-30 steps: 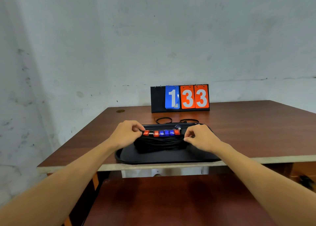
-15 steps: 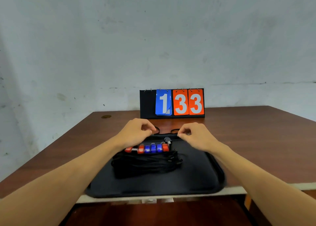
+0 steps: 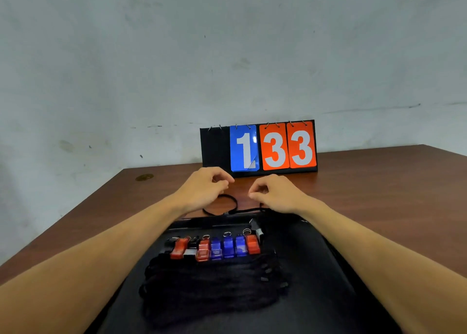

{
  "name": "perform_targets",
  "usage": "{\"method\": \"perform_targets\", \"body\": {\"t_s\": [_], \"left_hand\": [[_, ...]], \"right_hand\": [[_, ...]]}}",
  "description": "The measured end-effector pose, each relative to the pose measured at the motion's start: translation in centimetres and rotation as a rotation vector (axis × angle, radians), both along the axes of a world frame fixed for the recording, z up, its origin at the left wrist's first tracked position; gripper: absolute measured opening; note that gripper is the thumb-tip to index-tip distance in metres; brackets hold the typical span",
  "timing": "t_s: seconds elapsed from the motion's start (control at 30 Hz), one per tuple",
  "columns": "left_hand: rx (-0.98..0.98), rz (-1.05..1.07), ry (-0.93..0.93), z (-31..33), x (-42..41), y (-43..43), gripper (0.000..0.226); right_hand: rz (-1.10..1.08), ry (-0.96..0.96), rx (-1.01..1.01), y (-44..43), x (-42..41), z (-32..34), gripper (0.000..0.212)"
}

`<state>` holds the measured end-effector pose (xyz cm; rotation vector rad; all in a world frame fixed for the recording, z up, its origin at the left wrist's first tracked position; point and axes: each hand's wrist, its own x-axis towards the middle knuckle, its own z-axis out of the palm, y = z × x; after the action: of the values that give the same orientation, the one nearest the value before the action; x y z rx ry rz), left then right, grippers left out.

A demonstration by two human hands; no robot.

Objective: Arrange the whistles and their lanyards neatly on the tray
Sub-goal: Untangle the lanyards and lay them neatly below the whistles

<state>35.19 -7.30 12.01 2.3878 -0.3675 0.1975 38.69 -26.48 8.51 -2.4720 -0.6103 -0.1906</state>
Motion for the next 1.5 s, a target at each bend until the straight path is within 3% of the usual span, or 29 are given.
{"method": "perform_targets", "body": {"t_s": [0.17,0.27,0.4,0.57,0.8,0.9,1.07,1.23,1.3,1.5], "left_hand": [[-0.005,0.029,-0.019,-0.2,0.5,1.8,0.020],[-0.009,0.045,-0.022,-0.1,0.0,3.0,0.020],[-0.010,0.061,-0.036,0.6,-1.1,4.4,0.019],[-0.067,0.091,-0.070,2.6,-3.3,5.5,0.020],[-0.105,0.073,-0.066,6.0,-7.8,5.2,0.021],[-0.129,0.027,-0.050,7.8,-10.0,4.2,0.028],[-0.261,-0.040,-0.041,10.7,-13.8,1.1,0.050],[-0.375,-0.082,-0.177,11.5,-16.8,-1.1,0.018],[-0.419,-0.076,-0.209,11.1,-17.8,-1.3,0.022],[-0.216,-0.072,-0.110,9.1,-19.3,0.5,0.030]], "right_hand": [[0.154,0.101,-0.234,3.7,1.6,-0.2,0.022],[0.110,0.163,-0.298,4.6,2.1,-0.3,0.011],[-0.005,0.068,-0.356,5.0,1.4,0.1,0.008],[-0.091,-0.051,0.056,4.3,-0.5,2.9,0.005],[-0.143,-0.202,0.310,3.4,-4.9,9.3,0.021],[-0.099,-0.146,0.569,3.6,-8.2,12.1,0.015],[0.064,-0.088,0.826,4.3,-14.8,16.0,0.005],[0.189,-0.028,1.149,5.0,-19.4,18.2,0.012],[0.208,-0.011,1.231,4.8,-20.7,18.5,0.014],[0.173,0.048,1.462,2.9,-21.4,17.3,0.011]]}}
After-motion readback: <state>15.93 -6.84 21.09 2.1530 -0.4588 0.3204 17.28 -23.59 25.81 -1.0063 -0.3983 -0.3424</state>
